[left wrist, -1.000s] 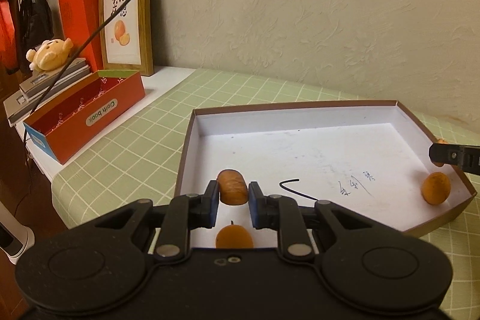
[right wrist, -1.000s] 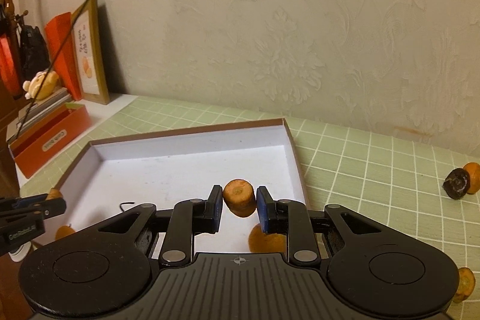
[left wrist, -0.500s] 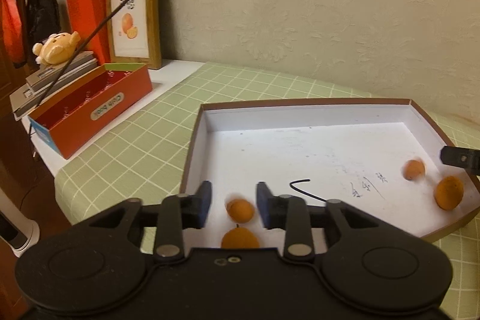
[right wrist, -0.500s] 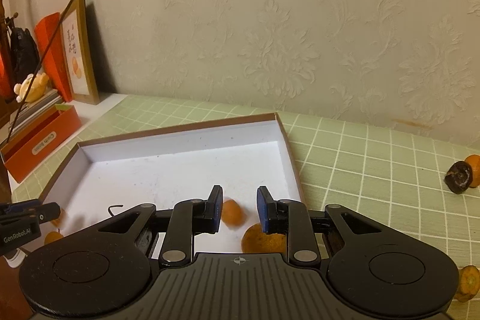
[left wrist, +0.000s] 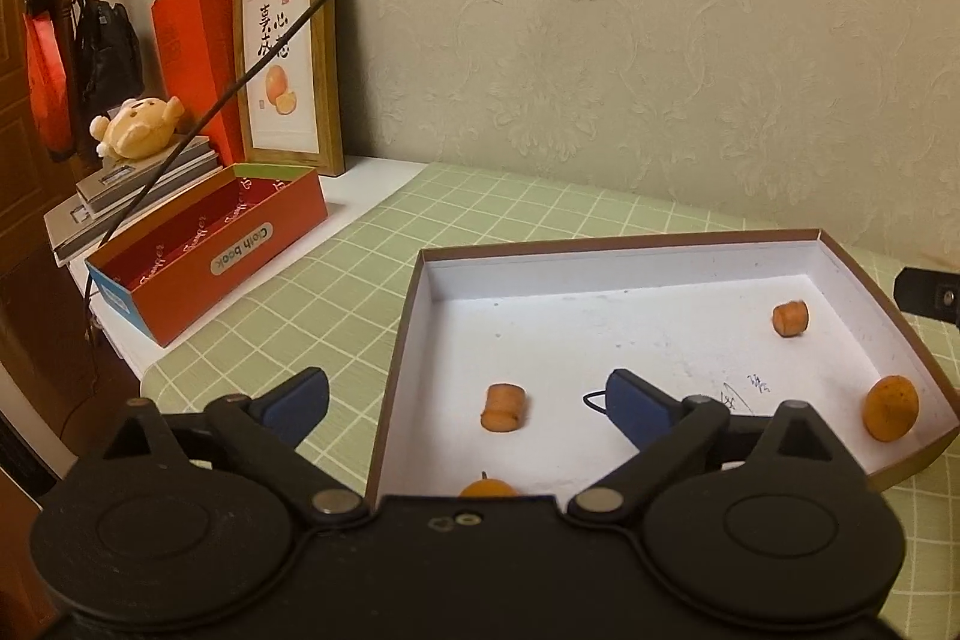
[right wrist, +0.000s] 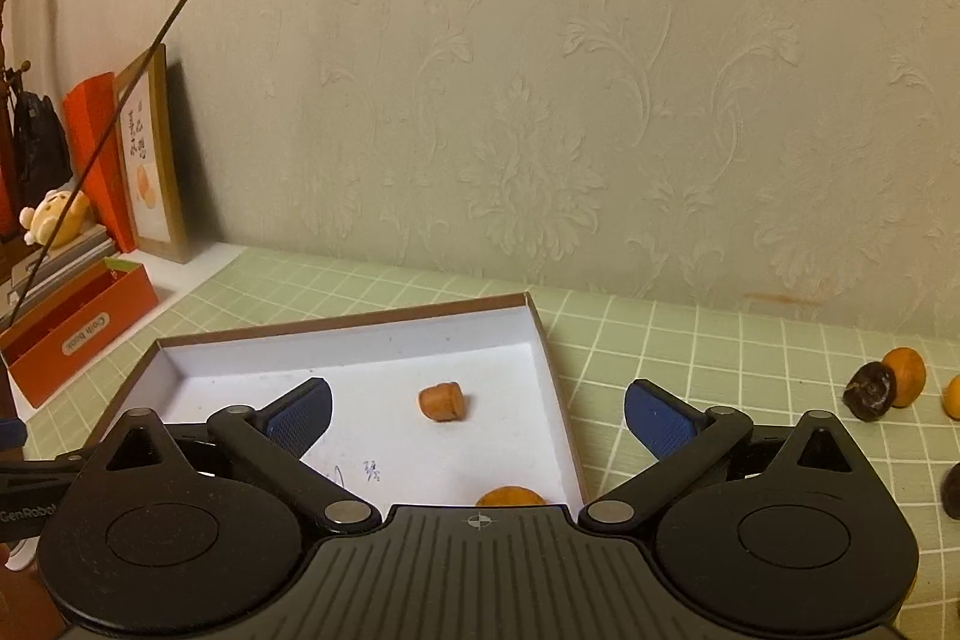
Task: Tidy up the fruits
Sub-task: 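Open both tools to release the carrot pieces into the box, then move both open tools back toward the remaining fruits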
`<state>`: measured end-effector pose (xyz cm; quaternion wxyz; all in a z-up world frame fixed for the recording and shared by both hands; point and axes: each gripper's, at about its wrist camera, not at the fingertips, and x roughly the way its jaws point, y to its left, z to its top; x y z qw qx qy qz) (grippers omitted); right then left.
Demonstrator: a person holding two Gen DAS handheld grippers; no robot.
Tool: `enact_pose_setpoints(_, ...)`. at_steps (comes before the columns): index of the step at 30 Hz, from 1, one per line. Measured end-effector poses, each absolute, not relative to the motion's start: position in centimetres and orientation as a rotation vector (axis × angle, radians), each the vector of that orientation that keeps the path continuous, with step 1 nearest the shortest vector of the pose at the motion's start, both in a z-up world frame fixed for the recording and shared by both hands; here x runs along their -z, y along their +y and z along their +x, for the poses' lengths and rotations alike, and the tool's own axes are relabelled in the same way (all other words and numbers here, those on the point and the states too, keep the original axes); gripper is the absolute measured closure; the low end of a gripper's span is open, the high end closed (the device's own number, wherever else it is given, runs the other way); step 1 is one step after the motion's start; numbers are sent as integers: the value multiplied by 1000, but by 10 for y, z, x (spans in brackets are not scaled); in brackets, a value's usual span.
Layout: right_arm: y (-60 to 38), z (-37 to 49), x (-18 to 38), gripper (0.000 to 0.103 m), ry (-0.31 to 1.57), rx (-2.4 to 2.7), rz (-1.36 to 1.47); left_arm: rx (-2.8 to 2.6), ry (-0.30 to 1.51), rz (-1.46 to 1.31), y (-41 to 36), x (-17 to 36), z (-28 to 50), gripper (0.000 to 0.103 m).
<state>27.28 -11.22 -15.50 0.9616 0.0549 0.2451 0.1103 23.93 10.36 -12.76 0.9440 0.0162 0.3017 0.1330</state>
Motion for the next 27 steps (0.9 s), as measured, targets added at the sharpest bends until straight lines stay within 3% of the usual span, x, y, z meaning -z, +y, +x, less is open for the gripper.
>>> enact_pose_setpoints(27,-136,224,126,0,445,-200,123,-215,568,94,80,103,211,9)
